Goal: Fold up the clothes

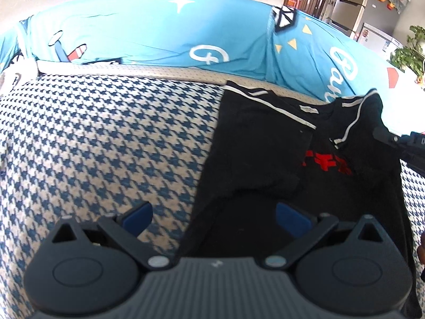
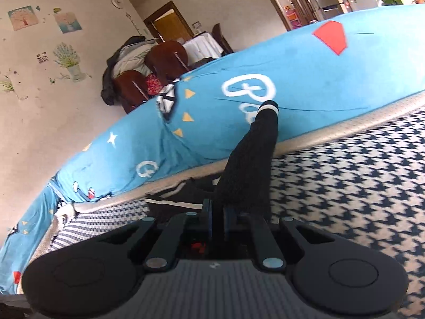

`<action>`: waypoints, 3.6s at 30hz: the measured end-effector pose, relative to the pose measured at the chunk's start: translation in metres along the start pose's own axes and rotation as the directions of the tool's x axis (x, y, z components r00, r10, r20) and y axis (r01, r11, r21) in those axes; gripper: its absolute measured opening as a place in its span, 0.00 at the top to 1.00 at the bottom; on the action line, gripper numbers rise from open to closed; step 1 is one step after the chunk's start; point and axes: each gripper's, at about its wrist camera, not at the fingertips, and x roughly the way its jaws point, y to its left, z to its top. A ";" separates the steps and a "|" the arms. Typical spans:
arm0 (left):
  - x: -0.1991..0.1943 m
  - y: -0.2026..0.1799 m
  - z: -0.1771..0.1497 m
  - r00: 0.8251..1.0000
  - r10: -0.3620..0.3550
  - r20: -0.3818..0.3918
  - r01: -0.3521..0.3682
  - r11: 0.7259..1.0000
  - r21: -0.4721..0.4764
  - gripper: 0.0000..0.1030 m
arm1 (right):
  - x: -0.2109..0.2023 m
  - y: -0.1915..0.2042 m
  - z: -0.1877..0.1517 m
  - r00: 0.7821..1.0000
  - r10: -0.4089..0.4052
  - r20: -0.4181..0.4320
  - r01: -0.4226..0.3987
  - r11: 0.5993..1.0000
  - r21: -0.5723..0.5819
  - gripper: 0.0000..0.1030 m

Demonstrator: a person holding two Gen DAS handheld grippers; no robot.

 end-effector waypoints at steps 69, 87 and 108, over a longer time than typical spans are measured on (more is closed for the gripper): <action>-0.026 0.085 -0.001 0.996 0.089 -0.024 -0.092 0.967 -0.239 0.00 | 0.079 0.158 -0.124 0.961 0.084 -0.263 -0.194 0.883 -0.427 0.53; -0.011 0.053 -0.034 0.992 0.124 -0.034 -0.126 0.990 -0.063 0.00 | -0.010 0.122 -0.147 0.949 0.071 -0.306 -0.151 0.957 -0.247 0.49; -0.001 0.041 -0.084 0.976 0.216 -0.014 -0.216 0.976 0.022 0.00 | -0.055 0.107 -0.186 0.941 -0.001 -0.339 -0.062 0.983 -0.175 0.44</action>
